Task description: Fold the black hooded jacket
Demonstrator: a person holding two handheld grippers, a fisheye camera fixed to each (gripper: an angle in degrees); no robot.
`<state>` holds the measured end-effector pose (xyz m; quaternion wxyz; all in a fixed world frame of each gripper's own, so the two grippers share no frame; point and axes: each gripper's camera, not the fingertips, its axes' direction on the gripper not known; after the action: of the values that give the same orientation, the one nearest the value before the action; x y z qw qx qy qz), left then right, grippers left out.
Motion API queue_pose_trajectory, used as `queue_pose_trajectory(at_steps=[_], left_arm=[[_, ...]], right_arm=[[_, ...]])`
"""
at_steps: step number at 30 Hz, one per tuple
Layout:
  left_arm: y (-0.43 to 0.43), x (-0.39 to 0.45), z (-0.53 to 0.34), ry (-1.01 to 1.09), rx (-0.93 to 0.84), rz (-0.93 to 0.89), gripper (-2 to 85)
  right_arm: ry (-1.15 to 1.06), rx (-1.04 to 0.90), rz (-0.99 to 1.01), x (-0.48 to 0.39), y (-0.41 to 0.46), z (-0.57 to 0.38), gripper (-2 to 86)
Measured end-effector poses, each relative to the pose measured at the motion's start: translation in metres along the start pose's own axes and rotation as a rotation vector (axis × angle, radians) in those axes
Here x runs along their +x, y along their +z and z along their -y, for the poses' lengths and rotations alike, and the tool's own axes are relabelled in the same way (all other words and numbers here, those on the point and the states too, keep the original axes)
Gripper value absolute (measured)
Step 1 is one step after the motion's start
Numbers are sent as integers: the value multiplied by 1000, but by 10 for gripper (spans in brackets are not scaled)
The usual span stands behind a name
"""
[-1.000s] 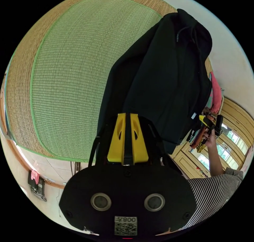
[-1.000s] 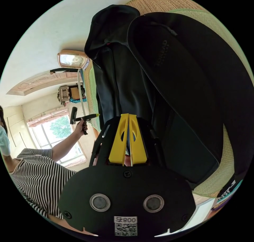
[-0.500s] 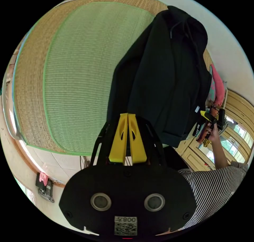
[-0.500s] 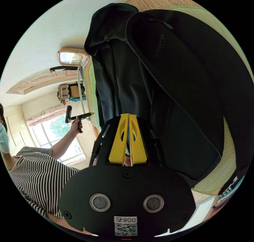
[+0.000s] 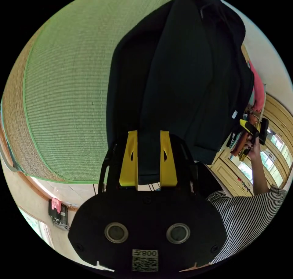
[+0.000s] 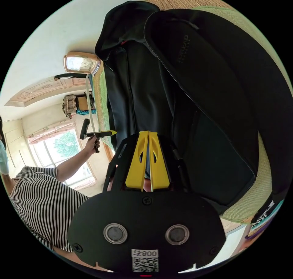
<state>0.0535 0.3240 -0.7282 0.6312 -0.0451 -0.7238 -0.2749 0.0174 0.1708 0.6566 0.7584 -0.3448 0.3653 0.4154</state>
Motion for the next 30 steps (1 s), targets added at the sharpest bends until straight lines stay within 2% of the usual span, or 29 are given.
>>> queue_pose_trajectory(at_steps=[2, 5, 10, 13, 15, 17, 20, 22, 25, 30], left_arm=[[2, 8, -3, -3, 10, 73, 78], [1, 16, -10, 35, 2, 83, 44], [-31, 9, -41, 52, 69, -18, 27], [-74, -10, -64, 20, 125, 71, 28], [-125, -43, -80, -85, 216, 216, 33], [-169, -75, -94, -225, 347, 257, 42], [-218, -104, -113, -411, 564, 231, 66], [-222, -99, -111, -403, 616, 194, 72], [-186, -66, -76, -248, 524, 70, 81], [-83, 20, -6, -30, 264, -95, 91]], right_arm=[[11, -10, 8, 1, 2, -2, 0], [17, -29, 17, 0, 5, -3, 0], [-3, -31, 4, -9, 1, -2, 0], [-14, -28, -12, -14, -6, -3, 1], [-15, -13, -13, -17, -12, -5, 2], [-21, 8, -31, -21, -22, -8, 4], [-29, 56, -86, -30, -41, -11, 11], [-37, 100, -150, -36, -56, -11, 19], [-30, 166, -306, -43, -83, -6, 41], [-2, 187, -547, -40, -112, 22, 72]])
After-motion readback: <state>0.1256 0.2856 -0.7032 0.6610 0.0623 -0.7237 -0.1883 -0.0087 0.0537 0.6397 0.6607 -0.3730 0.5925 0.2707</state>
